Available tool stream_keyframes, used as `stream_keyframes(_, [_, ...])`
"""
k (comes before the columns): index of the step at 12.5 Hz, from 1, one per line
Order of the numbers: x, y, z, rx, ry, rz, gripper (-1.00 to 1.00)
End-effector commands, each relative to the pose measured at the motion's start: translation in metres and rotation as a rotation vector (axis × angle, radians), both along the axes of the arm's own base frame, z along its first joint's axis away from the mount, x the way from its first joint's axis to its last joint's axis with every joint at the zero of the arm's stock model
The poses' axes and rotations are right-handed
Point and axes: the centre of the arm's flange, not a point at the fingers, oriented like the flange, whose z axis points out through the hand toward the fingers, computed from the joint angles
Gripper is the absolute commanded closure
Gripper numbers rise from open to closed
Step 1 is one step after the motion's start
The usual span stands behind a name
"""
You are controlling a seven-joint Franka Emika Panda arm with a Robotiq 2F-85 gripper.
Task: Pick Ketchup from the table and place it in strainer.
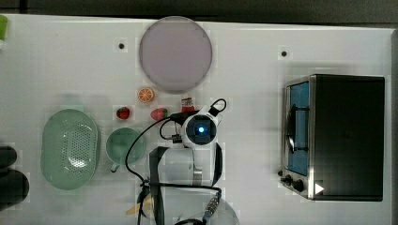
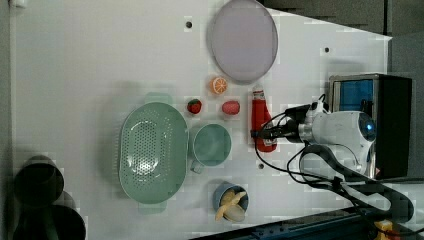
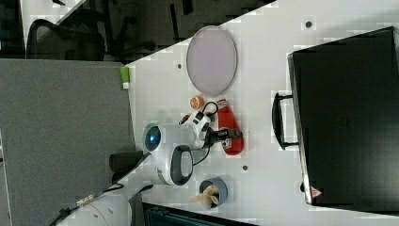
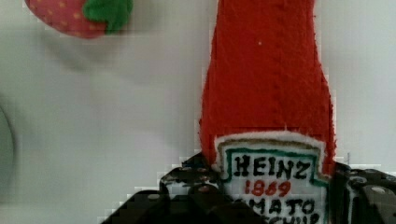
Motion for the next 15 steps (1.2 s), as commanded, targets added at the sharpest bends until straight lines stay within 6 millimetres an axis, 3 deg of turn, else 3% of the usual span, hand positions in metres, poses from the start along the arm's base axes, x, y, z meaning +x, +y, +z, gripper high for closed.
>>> stream_keyframes(1, [0.018, 0.002, 0.038, -0.007, -0.081, 0.038, -0.2])
stream_keyframes(3, [0.019, -0.002, 0.072, -0.019, -0.064, 0.037, -0.2])
stream_keyframes(6, [0.019, 0.0, 0.151, -0.041, -0.04, 0.05, -0.2])
stream_keyframes(8, [0.011, 0.005, 0.203, -0.058, -0.009, 0.041, -0.2])
stream_keyframes(10, [0.004, 0.02, 0.243, -0.08, 0.01, -0.027, -0.2])
stream_keyframes(12, [0.0, 0.049, 0.267, -0.095, -0.015, -0.016, -0.2])
stream_keyframes(15, [-0.006, 0.11, 0.271, -0.117, -0.037, -0.055, -0.2])
